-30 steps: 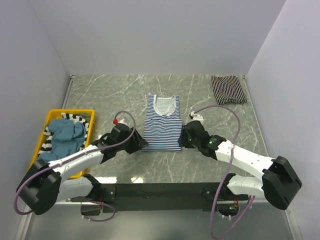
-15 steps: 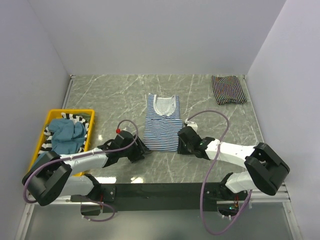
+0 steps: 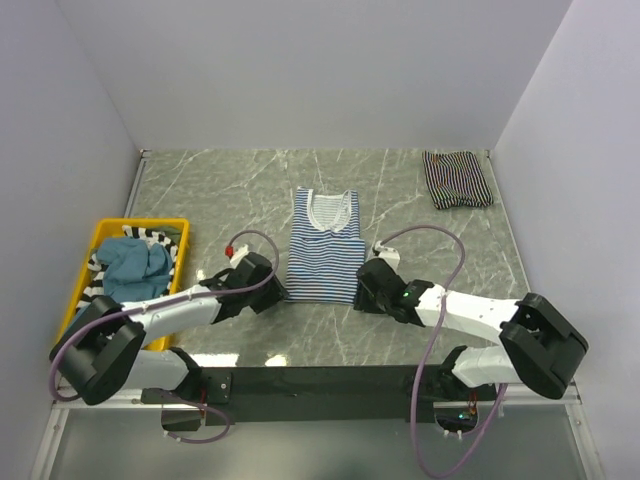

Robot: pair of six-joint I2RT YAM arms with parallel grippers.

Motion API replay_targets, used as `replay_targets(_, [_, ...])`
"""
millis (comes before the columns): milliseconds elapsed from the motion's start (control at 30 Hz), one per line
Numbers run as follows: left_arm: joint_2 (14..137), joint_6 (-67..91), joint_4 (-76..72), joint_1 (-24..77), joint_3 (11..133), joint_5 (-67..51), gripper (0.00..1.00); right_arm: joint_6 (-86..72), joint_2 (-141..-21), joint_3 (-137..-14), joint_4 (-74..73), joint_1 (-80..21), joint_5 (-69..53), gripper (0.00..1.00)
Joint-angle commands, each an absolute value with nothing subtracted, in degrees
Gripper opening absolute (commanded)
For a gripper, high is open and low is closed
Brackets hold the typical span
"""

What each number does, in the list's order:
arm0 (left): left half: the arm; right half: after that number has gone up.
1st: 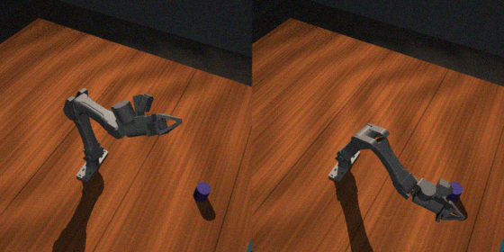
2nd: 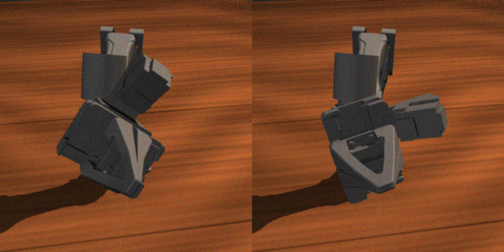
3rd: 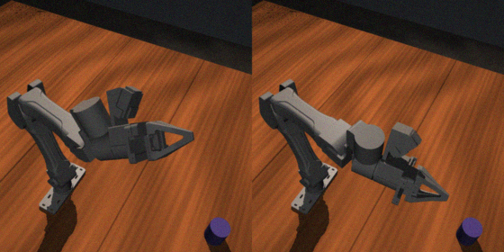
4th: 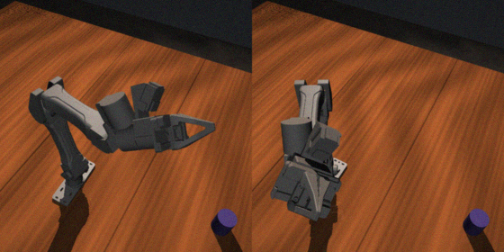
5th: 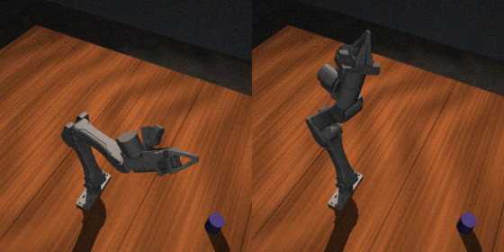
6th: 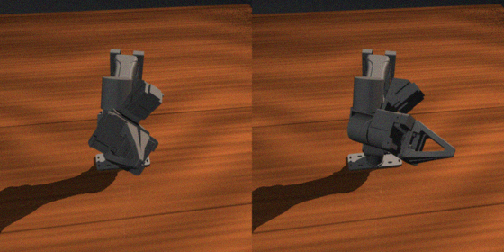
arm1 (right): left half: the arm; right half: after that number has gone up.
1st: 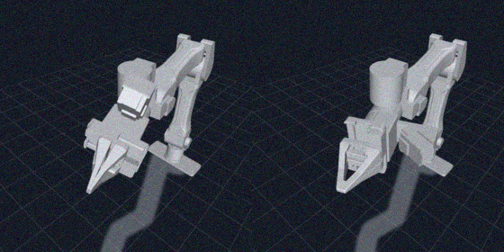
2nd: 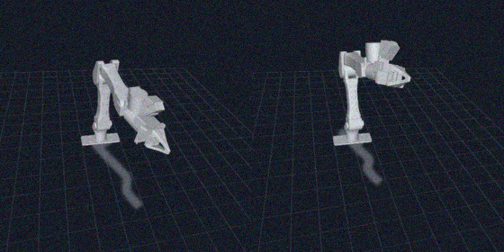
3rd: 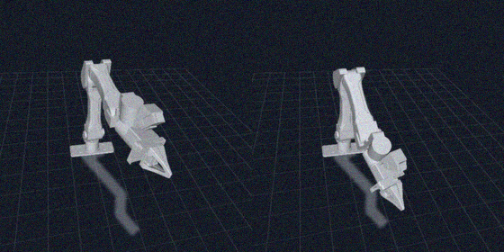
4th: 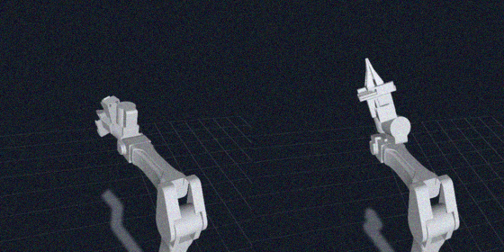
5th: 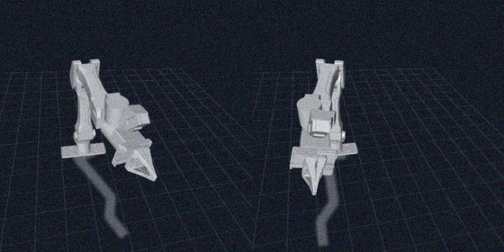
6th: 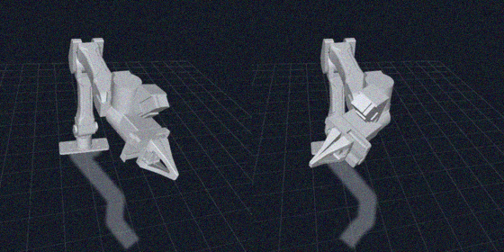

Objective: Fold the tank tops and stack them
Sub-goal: Fold the tank top

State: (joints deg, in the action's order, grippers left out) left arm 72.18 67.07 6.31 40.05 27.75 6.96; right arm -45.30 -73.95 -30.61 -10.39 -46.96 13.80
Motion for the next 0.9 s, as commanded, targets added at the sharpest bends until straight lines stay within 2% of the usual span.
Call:
replay_targets(0, [75.66,63.55,6.95,39.90,30.59,9.85,0.49,-48.51,-71.99,-29.54,-8.71,-46.76,13.71,0.47])
replay_targets(200, [79.63,63.37,3.08,39.90,29.36,8.35,0.45,-51.76,-70.14,-24.97,-3.26,-44.92,10.90,0.47])
replay_targets(400, [81.74,63.37,1.85,39.99,29.27,8.87,0.35,-53.00,-70.58,-23.56,-0.36,-43.86,10.98,0.45])
replay_targets(533, [82.26,63.19,1.76,40.16,29.79,8.35,0.27,-52.91,-72.50,-23.73,1.74,-43.68,10.90,0.40])
replay_targets(600, [81.92,63.37,2.46,40.87,30.14,8.52,0.27,-53.09,-73.56,-23.82,1.93,-43.68,10.99,0.39])
replay_targets(667, [81.04,63.28,3.69,41.39,30.06,8.35,0.32,-53.26,-73.65,-23.64,2.28,-43.68,10.99,0.38])
replay_targets(700, [80.51,63.37,4.21,41.31,29.80,8.44,0.41,-53.35,-73.65,-23.56,2.37,-43.68,11.07,0.38])
replay_targets(800, [77.26,64.07,6.76,41.40,28.22,9.05,0.55,-53.35,-73.30,-23.29,2.29,-43.59,11.25,0.38])
replay_targets(867, [74.99,64.16,8.69,41.48,27.78,9.67,0.57,-53.35,-73.13,-23.20,2.02,-43.68,11.42,0.39])
